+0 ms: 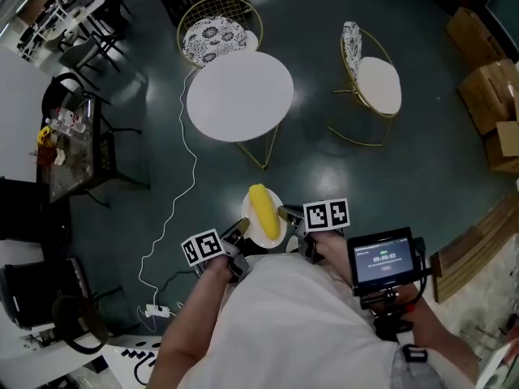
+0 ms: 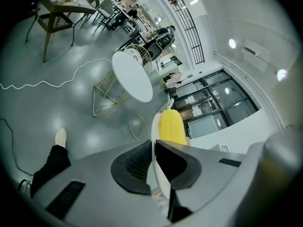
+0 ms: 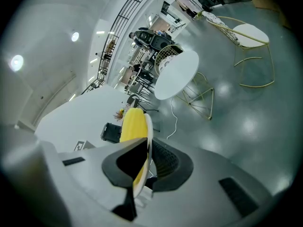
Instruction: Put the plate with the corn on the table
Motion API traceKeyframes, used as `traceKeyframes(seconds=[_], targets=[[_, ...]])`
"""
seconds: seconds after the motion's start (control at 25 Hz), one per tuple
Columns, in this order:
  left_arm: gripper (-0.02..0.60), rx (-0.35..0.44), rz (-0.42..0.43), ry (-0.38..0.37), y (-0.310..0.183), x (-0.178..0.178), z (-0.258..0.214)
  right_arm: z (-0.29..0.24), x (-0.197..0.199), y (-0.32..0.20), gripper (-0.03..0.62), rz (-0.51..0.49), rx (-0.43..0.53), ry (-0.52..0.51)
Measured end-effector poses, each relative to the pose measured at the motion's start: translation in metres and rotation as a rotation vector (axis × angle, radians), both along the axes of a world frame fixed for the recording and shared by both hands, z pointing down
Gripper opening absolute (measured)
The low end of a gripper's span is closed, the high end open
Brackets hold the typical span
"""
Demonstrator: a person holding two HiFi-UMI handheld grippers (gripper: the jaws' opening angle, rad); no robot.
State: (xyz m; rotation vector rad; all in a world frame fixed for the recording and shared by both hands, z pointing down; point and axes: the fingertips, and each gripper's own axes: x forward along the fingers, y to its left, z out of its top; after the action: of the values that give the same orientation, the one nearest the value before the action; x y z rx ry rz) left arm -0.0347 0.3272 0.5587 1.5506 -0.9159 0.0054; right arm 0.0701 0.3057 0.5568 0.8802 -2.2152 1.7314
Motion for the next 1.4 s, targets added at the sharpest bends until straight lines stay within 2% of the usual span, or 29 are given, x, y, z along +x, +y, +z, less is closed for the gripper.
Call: traceKeyframes(seconds=[0.28,0.56,1.08,1.4], targets=[[0.029,-0.019,0.010,0.023,-0.029,-0.035,0.011,0.008,-0.035,-0.029,0.040,0.009,-0.015,0.019],[0.029,-0.023,0.030,0.040,-0.085,-0.080,0.015,0.011,-0.080,-0.084,0.040,0.038,-0.006,0.022],[0.029,-0.029,0.098,0.047,-0.144,-0.141,0.012,0.009,-0.138,-0.135,0.040,0.113,-0.009,0.056],[0.029,-0.021,0.147,0.053,-0.161,-0.153,0.011,0.009,-0.150,-0.146,0.041,0.168,-0.005,0.071]])
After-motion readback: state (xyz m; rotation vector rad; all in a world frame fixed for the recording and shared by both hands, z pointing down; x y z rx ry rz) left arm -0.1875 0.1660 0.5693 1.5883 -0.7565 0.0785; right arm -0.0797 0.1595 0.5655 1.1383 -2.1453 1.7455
